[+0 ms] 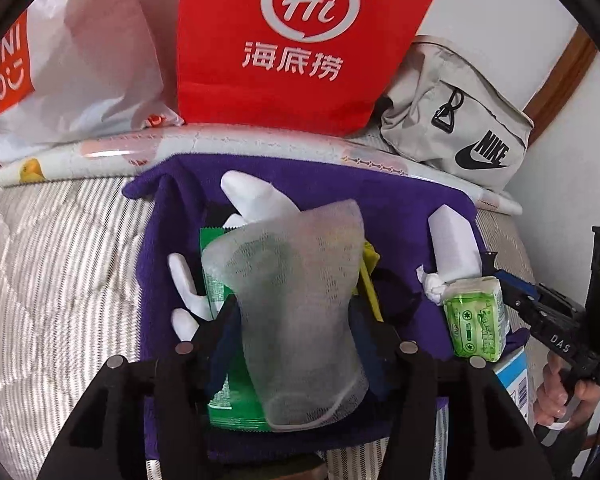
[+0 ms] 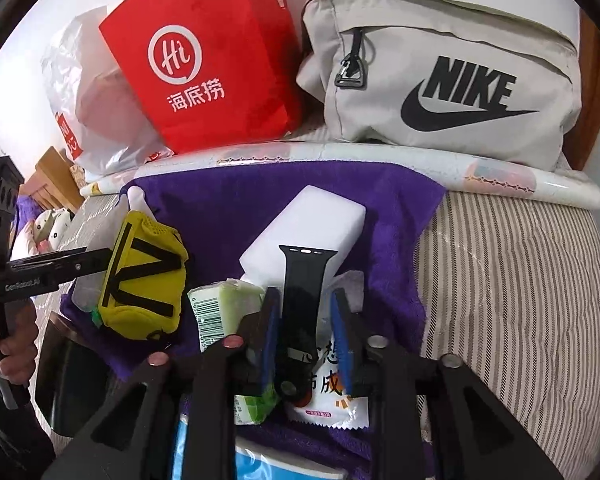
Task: Organize soft objects
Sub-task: 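Open the left tool over the towel while the right tool releases the strap beside the sponge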
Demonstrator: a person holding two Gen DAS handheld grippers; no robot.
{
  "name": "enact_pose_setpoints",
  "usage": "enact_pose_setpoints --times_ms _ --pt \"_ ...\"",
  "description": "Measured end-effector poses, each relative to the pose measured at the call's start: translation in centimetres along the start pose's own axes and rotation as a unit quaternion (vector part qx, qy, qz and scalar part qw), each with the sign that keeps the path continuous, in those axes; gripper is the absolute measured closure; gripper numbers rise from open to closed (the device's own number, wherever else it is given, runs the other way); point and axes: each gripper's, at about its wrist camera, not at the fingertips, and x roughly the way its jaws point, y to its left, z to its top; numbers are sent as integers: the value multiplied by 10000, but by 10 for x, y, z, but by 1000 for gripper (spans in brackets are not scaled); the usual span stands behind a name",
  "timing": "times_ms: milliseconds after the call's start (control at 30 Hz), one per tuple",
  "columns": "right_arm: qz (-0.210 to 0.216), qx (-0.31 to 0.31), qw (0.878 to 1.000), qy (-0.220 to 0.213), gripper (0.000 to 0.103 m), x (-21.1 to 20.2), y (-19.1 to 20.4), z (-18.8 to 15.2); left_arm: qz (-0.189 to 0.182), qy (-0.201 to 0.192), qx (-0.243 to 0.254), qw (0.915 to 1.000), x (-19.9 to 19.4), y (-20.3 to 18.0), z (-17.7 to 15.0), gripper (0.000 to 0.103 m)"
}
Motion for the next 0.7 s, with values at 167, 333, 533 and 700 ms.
enact_pose_setpoints --times_ms 167,333,533,700 --pt "-17 72 9999 -95 63 -12 -1 -2 11 -16 91 10000 -11 -4 -4 41" --pt "-20 81 9998 -179 58 -27 2 -4 120 -92 147 9998 -25 -8 -9 33" --pt "-45 -37 9994 -332 52 -51 13 -10 95 -209 105 9997 -49 -11 -15 33" --pt "-49 -133 9989 -437 46 -74 24 -19 82 -317 209 9992 -72 -22 -27 33"
